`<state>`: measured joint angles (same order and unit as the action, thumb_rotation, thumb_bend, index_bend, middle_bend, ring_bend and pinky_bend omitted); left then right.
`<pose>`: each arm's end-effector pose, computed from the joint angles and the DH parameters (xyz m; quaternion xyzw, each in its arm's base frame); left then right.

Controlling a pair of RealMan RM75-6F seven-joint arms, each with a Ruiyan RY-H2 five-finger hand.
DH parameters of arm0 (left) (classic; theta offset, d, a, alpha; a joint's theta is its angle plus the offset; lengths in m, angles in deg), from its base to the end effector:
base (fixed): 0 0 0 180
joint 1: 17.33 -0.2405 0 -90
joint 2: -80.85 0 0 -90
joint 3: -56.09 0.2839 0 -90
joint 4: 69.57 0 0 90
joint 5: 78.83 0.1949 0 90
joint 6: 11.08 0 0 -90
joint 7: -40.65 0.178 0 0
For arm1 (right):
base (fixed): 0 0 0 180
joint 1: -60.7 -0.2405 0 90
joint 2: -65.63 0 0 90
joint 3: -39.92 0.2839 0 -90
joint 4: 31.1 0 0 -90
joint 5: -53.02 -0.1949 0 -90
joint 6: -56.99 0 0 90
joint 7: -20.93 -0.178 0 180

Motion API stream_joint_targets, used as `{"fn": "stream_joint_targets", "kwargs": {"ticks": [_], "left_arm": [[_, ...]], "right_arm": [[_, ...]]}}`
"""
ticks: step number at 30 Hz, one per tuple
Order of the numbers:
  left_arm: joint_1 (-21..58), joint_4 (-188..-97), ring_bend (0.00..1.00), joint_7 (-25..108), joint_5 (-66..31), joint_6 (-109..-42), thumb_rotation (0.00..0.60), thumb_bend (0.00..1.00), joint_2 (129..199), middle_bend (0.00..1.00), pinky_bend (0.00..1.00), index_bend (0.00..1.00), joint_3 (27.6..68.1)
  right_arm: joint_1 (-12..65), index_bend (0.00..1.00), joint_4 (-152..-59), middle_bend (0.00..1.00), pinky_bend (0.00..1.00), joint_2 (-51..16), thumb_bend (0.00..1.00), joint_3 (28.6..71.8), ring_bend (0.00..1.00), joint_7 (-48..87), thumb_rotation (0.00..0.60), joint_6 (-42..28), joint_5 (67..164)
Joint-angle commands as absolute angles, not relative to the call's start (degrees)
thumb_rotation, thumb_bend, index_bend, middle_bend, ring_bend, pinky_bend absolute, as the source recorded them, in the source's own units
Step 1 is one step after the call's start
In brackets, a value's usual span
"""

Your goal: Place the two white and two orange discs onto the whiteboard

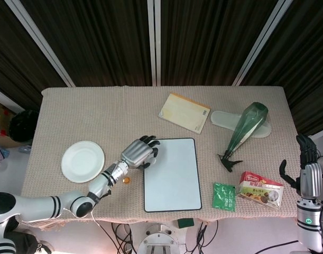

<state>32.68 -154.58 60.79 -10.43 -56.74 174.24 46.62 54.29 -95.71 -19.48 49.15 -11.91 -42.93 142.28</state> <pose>-0.0898 0.3692 -0.0704 -0.8250 -0.3253 -0.3583 0.2919 -0.3408 -0.2362 0.1539 0.4512 -0.3757 0.6341 0.5031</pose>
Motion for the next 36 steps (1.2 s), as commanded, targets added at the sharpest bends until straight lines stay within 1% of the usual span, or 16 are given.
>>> {"fn": "stream_joint_targets", "kwargs": {"ticks": [1,9,16,18,20,21,23,24,25,29,32,36], "left_arm": [[35.95,-149.51,0.07,59.91,-11.95,-53.90,0.600,0.32,178.70,0.18,0.17,0.53,45.03],[39.73,-141.54,0.07,59.40,-12.35,-52.50,0.600,0.32,184.00,0.18,0.17,0.54,43.73],[41.07,-138.04,0.07,59.07,-13.49,-51.32,0.600,0.33,185.64,0.18,0.17,0.54,43.85],[41.19,-137.63,0.07,58.93,-13.42,-51.31,0.600,0.33,185.80,0.18,0.17,0.52,44.09],[41.26,-137.65,0.07,58.75,-13.21,-51.01,0.600,0.33,185.62,0.18,0.17,0.43,44.50],[41.32,-137.78,0.07,58.61,-13.14,-50.74,0.600,0.33,185.37,0.18,0.17,0.34,44.72],[41.32,-137.95,0.07,58.39,-13.15,-50.77,0.600,0.33,185.15,0.18,0.17,0.20,44.80],[41.25,-138.11,0.07,58.14,-13.08,-51.03,0.600,0.33,185.04,0.18,0.16,0.15,44.78],[41.18,-138.26,0.07,57.96,-13.00,-51.26,0.600,0.33,184.94,0.18,0.16,0.13,44.77],[40.67,-140.37,0.07,58.25,-12.23,-52.22,0.600,0.32,183.29,0.17,0.16,0.12,45.50],[39.09,-143.85,0.07,60.40,-11.44,-54.98,0.600,0.32,180.22,0.17,0.16,0.13,46.80],[36.13,-148.66,0.07,62.89,-12.21,-58.34,0.600,0.32,175.27,0.17,0.16,0.21,48.45]], "right_arm": [[54.44,0.04,-95.71,0.01,0.00,-19.32,0.61,49.28,0.00,-12.09,0.600,-42.97,142.03],[54.68,0.04,-95.48,0.01,0.00,-18.99,0.61,49.50,0.00,-12.82,0.600,-42.87,141.59],[54.40,0.04,-94.85,0.00,0.00,-19.16,0.61,49.70,0.00,-13.58,0.600,-42.02,141.18],[54.28,0.04,-94.71,0.00,0.00,-19.19,0.61,49.75,0.00,-13.67,0.600,-41.84,141.15],[54.23,0.04,-94.60,0.00,0.00,-19.22,0.61,49.82,0.00,-13.77,0.600,-41.75,141.08],[54.21,0.04,-94.55,0.00,0.00,-19.22,0.61,49.85,0.00,-13.84,0.600,-41.72,141.05],[54.20,0.04,-94.47,0.00,0.00,-19.22,0.61,49.88,0.00,-13.88,0.600,-41.68,141.01],[54.19,0.04,-94.45,0.01,0.00,-19.21,0.61,49.88,0.00,-13.91,0.600,-41.67,141.02],[54.19,0.04,-94.46,0.01,0.00,-19.21,0.61,49.88,0.00,-13.91,0.600,-41.67,141.03],[54.25,0.04,-94.51,0.01,0.00,-19.14,0.61,49.78,0.00,-13.75,0.600,-41.73,141.13],[54.41,0.04,-94.66,0.01,0.00,-18.95,0.61,49.91,0.00,-13.72,0.600,-41.90,140.97],[54.43,0.04,-94.66,0.01,0.00,-18.87,0.61,49.94,0.00,-13.68,0.600,-41.85,140.91]]}}
